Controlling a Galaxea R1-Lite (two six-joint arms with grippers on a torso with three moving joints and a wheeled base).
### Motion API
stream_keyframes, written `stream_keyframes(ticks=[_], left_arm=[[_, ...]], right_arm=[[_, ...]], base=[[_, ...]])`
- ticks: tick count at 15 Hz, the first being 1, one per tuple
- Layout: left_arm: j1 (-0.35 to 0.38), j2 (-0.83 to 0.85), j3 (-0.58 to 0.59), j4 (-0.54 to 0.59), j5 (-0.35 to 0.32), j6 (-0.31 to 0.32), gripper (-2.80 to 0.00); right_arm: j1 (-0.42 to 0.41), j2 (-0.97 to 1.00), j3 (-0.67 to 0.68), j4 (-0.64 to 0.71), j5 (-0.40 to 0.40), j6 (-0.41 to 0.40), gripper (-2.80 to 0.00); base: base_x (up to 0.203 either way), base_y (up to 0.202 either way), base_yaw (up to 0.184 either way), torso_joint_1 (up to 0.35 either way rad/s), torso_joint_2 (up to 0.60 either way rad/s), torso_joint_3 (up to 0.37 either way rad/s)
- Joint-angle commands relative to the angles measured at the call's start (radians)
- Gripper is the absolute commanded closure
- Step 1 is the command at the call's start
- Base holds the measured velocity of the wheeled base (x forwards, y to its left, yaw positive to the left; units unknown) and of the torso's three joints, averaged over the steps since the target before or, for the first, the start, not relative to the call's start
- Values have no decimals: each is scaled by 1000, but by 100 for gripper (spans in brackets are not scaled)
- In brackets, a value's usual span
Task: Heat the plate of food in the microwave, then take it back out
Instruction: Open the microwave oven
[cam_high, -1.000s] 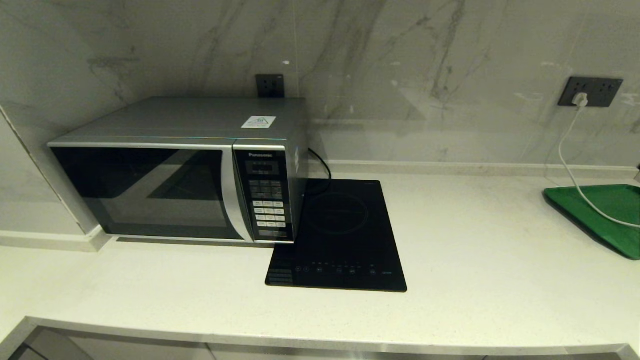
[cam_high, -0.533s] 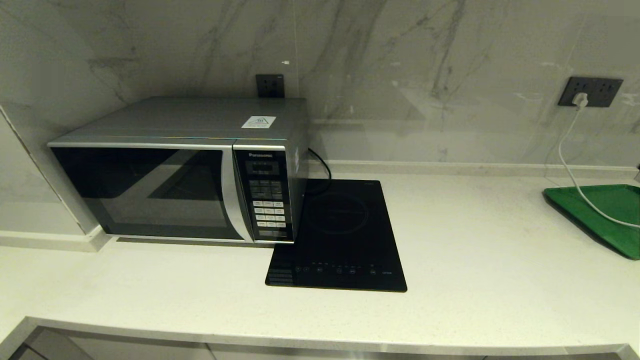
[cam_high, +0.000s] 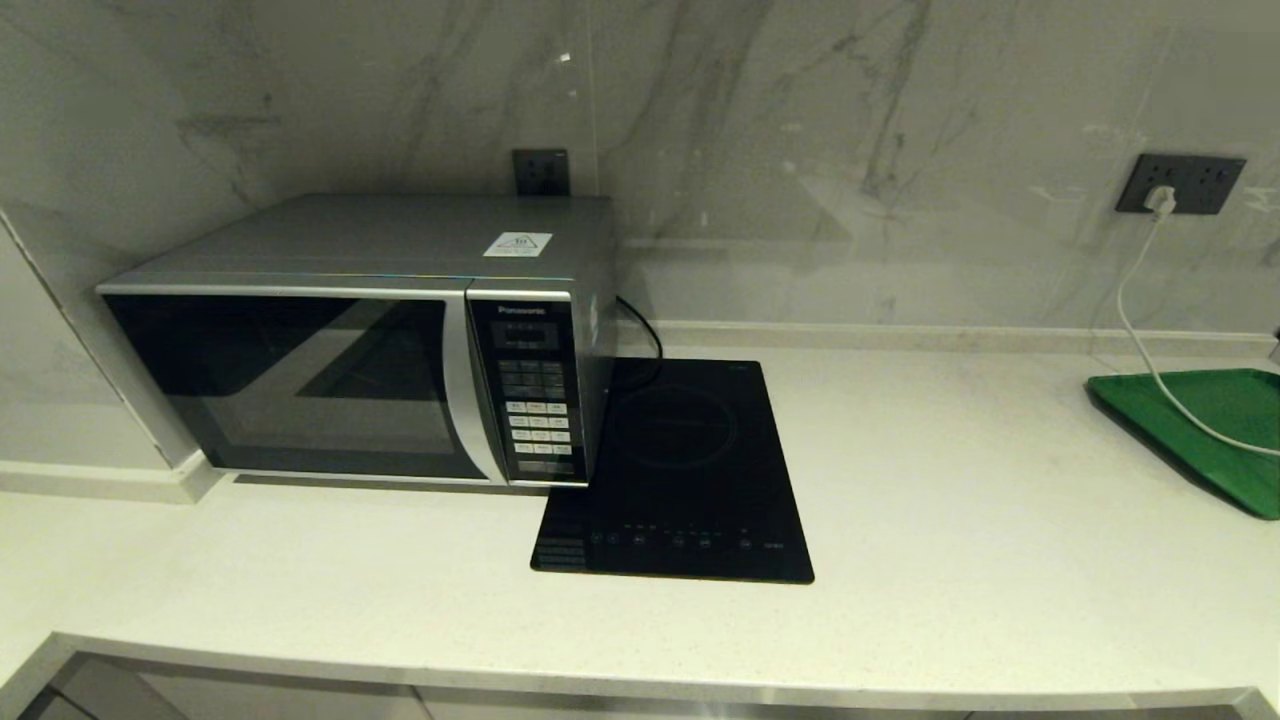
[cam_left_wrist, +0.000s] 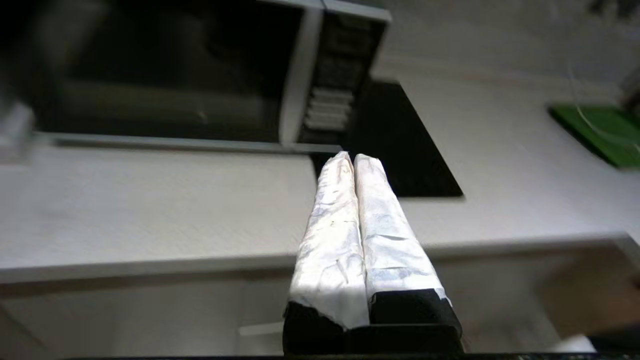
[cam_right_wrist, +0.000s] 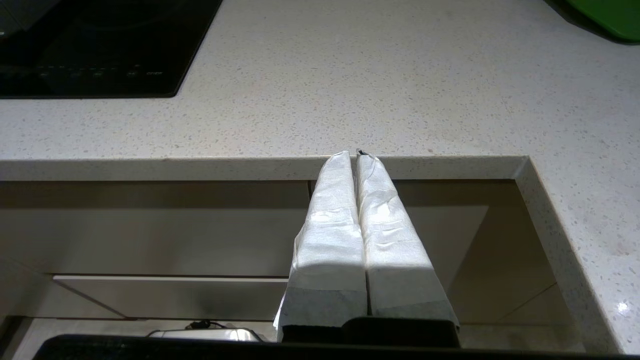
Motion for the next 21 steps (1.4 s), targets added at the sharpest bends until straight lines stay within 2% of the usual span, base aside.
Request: stream_keyframes(ticks=[1,3,6,7,8,9,10,11,13,18,19,21], left_arm=[[-73,376,-124,79,-54,-6,0],[-104,579,-167,96,-147,-2,0],[-122,780,-238,103,-351,-3,0],[-91,844,-255,96,-454,-8,0],[-25,886,-269,83,-586,-8,0],[63,942,-280,64,-747,-2,0],[139,999,-287,46,-885,29,0],[179,1048,-290,37,-963,90,0],[217,1160,-315,31,-1018,222,0],[253,1346,-370,19,-1031,500,0],[270,1388,-381,12,-1023,550,-280],[312,1406,-386,-45,-1029,580,-280]], right_arm=[[0,0,0,2,-2,0,0],[0,0,0,2,0,0,0],[0,0,0,2,-1,0,0],[0,0,0,2,0,0,0],[0,0,0,2,-1,0,0],[0,0,0,2,0,0,0],[0,0,0,2,0,2,0],[0,0,0,2,-2,0,0],[0,0,0,2,-2,0,0],[0,0,0,2,-1,0,0],[0,0,0,2,-2,0,0],[0,0,0,2,-2,0,0]], base=[[0,0,0,0,0,0],[0,0,0,0,0,0],[0,0,0,0,0,0],[0,0,0,0,0,0],[0,0,0,0,0,0],[0,0,0,0,0,0],[0,0,0,0,0,0],[0,0,0,0,0,0],[0,0,0,0,0,0],[0,0,0,0,0,0],[0,0,0,0,0,0],[0,0,0,0,0,0]])
